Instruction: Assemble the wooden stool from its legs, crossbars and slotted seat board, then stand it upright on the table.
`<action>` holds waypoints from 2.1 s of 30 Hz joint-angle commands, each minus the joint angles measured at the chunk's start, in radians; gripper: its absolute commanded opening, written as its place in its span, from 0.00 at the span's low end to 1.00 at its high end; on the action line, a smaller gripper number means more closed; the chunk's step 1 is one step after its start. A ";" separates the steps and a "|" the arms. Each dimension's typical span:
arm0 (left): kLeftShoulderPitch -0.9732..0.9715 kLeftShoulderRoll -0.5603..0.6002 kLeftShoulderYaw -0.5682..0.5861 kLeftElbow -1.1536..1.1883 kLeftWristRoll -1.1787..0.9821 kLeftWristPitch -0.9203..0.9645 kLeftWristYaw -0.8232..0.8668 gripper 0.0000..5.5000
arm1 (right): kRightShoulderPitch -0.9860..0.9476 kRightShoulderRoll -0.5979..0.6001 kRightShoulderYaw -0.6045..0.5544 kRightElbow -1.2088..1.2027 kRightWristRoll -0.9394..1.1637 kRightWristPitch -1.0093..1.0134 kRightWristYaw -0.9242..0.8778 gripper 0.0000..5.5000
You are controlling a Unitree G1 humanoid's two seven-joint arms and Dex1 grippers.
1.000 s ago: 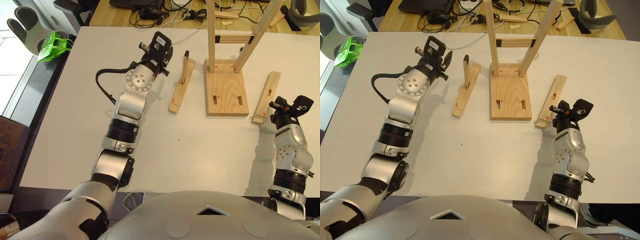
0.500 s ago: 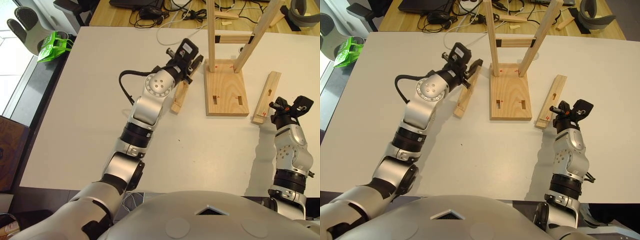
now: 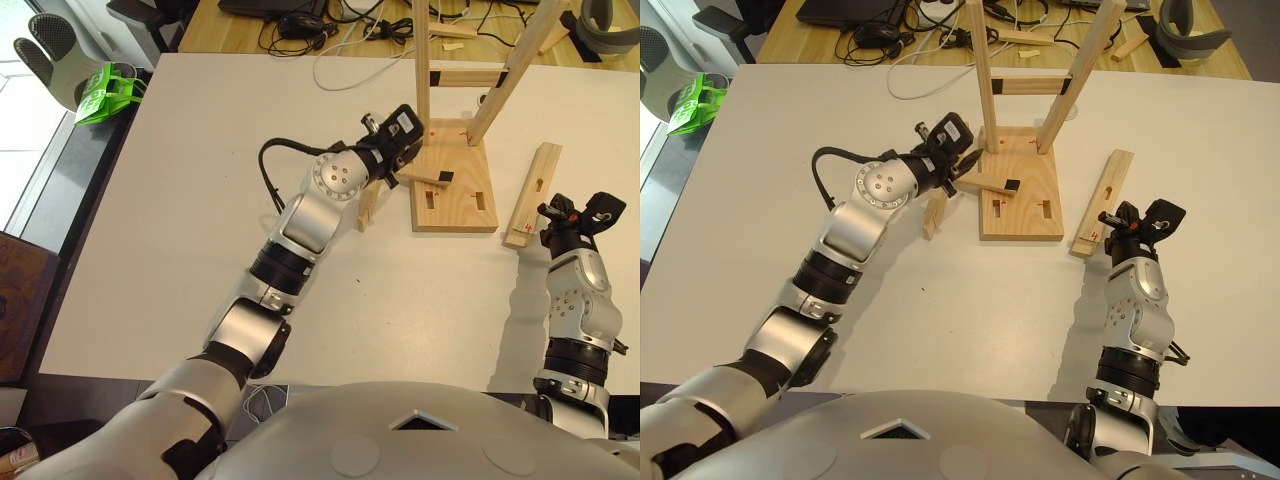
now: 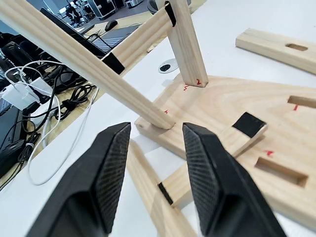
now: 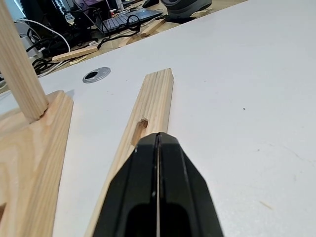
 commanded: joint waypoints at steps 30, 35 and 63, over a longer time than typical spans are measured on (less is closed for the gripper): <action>0.080 0.017 0.048 -0.093 -0.167 0.512 -0.078 0.71 | 0.051 0.059 -0.035 -0.035 -0.007 -0.063 -0.060 0.00; 0.079 0.008 0.074 -0.063 -0.183 0.527 -0.054 0.60 | 0.051 0.060 -0.034 -0.033 -0.008 -0.067 -0.060 0.00; 0.097 -0.020 0.190 -0.044 -0.212 0.535 0.089 0.19 | 0.054 0.063 -0.034 -0.029 -0.008 -0.074 -0.061 0.00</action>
